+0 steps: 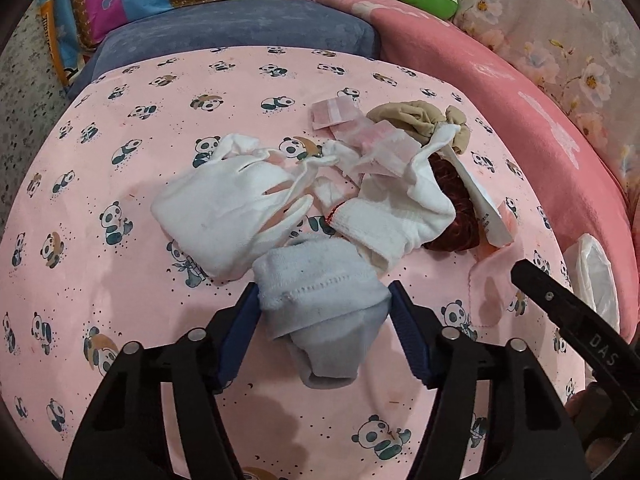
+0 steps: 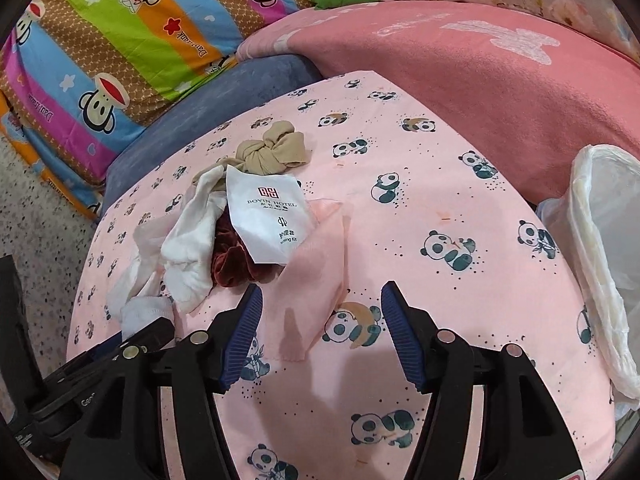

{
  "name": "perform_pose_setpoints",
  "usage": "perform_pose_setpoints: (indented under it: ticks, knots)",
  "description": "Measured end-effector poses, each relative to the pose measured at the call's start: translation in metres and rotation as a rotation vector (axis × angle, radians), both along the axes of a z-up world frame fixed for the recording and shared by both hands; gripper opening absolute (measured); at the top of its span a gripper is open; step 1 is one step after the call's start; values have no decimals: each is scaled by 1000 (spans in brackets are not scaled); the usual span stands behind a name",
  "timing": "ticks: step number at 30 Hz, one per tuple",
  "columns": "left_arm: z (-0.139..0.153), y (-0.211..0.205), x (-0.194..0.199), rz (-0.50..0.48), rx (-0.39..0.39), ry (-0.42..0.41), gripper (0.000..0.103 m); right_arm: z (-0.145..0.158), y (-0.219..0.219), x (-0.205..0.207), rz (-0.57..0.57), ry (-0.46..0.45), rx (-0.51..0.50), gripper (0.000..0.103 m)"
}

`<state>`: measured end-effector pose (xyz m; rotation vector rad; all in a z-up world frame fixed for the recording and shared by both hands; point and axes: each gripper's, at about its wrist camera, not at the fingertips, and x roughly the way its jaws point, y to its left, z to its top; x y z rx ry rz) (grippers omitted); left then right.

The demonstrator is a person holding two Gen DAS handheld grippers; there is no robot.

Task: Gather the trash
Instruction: 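Grasp the grey sock with the left gripper while the right gripper grasps the pink cloth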

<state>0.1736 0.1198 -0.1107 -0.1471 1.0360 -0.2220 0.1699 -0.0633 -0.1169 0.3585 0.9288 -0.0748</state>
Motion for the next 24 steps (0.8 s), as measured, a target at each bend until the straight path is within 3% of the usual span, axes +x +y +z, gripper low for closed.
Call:
perform_pose_setpoints:
  ticks: [2, 5, 7, 8, 14, 24]
  knots:
    - [0, -1, -1, -2, 0, -6, 53, -6, -1, 3, -8, 14, 8, 61]
    - [3, -2, -2, -6, 4, -17, 45, -11, 1, 4, -17, 17, -1, 44]
    - [6, -3, -3, -13, 0, -20, 41, -15, 2, 6, 7, 36, 19, 10]
    - [7, -4, -3, -15, 1, -22, 40, -15, 2, 5, 8, 35, 23, 4]
    - [19, -14, -13, -34, 1, -47, 36, -3, 3, -7, 33, -6, 7, 4]
    - [53, -49, -35, -100, 27, -123, 36, 45, -22, -46, 2, -126, 27, 4]
